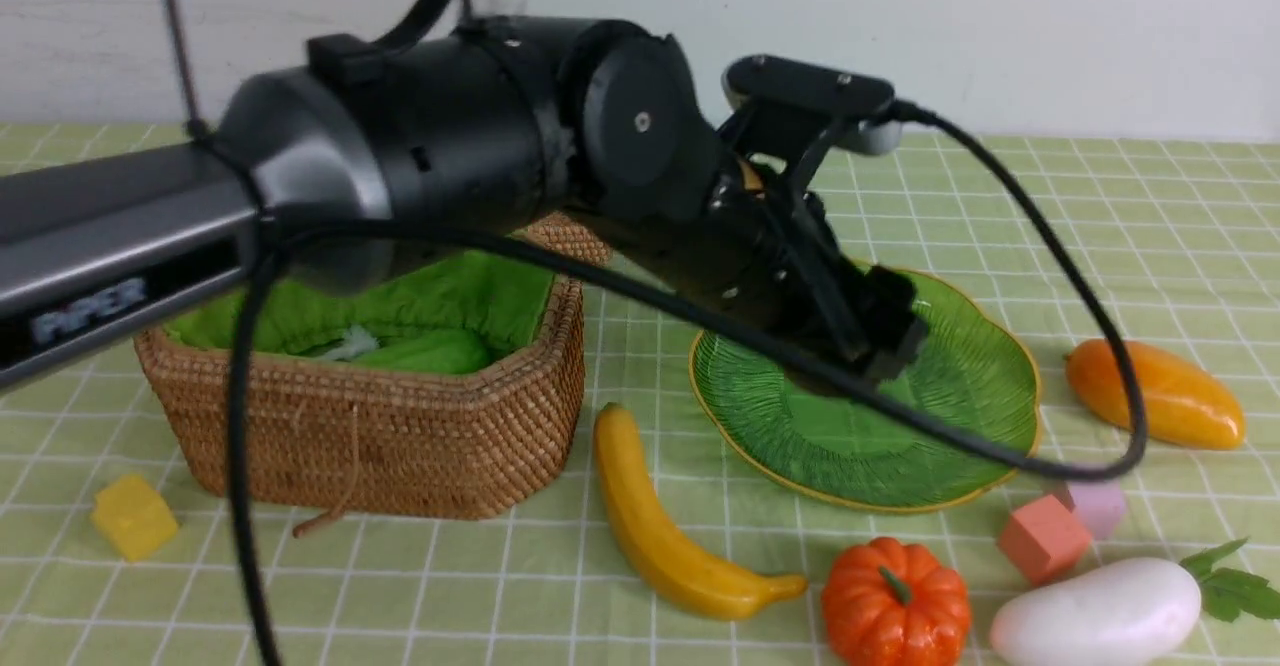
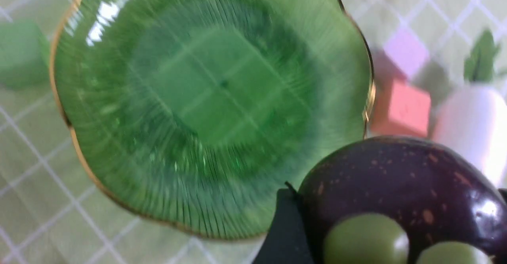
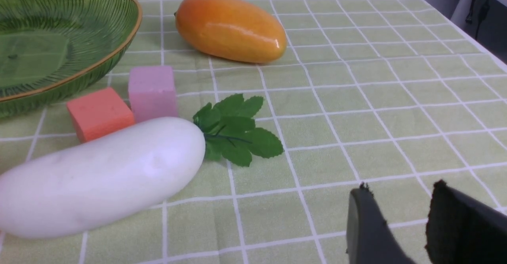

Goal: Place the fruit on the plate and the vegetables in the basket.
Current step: Grab a mangosteen with your left arm and put it on the plate on the right, then use the left arm to grab a banana and put it into the right plate

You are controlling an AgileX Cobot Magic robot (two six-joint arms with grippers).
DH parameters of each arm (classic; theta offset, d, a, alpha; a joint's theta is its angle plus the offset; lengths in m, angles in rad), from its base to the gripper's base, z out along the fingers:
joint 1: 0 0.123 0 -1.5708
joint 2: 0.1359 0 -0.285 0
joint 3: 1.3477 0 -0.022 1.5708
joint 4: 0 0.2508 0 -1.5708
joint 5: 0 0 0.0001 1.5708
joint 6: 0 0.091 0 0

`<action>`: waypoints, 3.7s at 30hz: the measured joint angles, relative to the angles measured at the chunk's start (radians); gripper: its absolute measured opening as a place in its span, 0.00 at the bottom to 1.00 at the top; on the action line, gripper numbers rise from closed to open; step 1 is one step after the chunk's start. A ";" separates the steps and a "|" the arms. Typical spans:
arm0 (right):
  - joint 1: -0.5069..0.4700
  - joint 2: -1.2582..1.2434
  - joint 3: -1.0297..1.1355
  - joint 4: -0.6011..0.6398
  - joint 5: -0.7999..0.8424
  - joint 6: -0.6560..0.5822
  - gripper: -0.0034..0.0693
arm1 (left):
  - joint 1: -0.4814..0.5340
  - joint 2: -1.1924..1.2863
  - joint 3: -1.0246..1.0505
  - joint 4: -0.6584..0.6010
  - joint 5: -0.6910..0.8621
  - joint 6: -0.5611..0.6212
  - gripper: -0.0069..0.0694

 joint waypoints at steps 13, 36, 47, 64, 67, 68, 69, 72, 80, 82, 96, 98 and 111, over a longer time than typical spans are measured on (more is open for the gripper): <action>0.000 0.000 0.000 0.000 0.000 0.000 0.38 | 0.003 0.434 -0.448 0.191 0.228 -0.400 0.87; 0.000 0.000 0.000 -0.001 0.000 0.000 0.38 | 0.000 0.267 -0.480 0.319 0.616 -0.680 0.84; 0.000 0.000 0.000 0.000 0.000 0.000 0.38 | -0.002 0.237 -0.306 0.256 0.619 -0.812 0.80; 0.000 0.000 0.000 0.000 0.000 0.000 0.38 | -0.024 0.151 -0.050 0.319 0.507 -1.161 0.80; 0.000 0.000 0.000 0.000 0.000 0.000 0.38 | -0.024 0.186 -0.050 0.319 0.499 -1.165 0.80; 0.000 0.000 0.000 0.000 0.000 0.000 0.38 | -0.024 0.208 -0.049 0.319 0.499 -1.165 0.80; 0.000 0.000 0.000 0.000 0.000 0.000 0.38 | -0.024 0.221 -0.049 0.319 0.496 -1.165 0.80; 0.000 0.000 0.000 0.000 0.000 0.000 0.38 | -0.024 0.250 -0.049 0.319 0.486 -1.163 0.79; 0.000 0.000 0.000 0.000 0.000 0.000 0.38 | -0.024 0.294 -0.049 0.306 0.480 -1.136 0.61; 0.000 0.000 0.000 0.000 0.000 0.000 0.38 | -0.024 0.294 -0.049 0.304 0.480 -1.125 0.52; 0.000 0.000 0.000 0.000 0.000 0.000 0.38 | -0.024 0.193 -0.049 0.303 0.551 -1.085 0.50; 0.000 0.000 0.000 0.000 0.000 0.000 0.38 | -0.024 0.153 -0.049 0.303 0.564 -1.085 0.50; 0.000 0.000 0.000 0.000 0.000 0.000 0.38 | -0.024 -0.017 -0.052 0.312 0.473 -0.916 0.50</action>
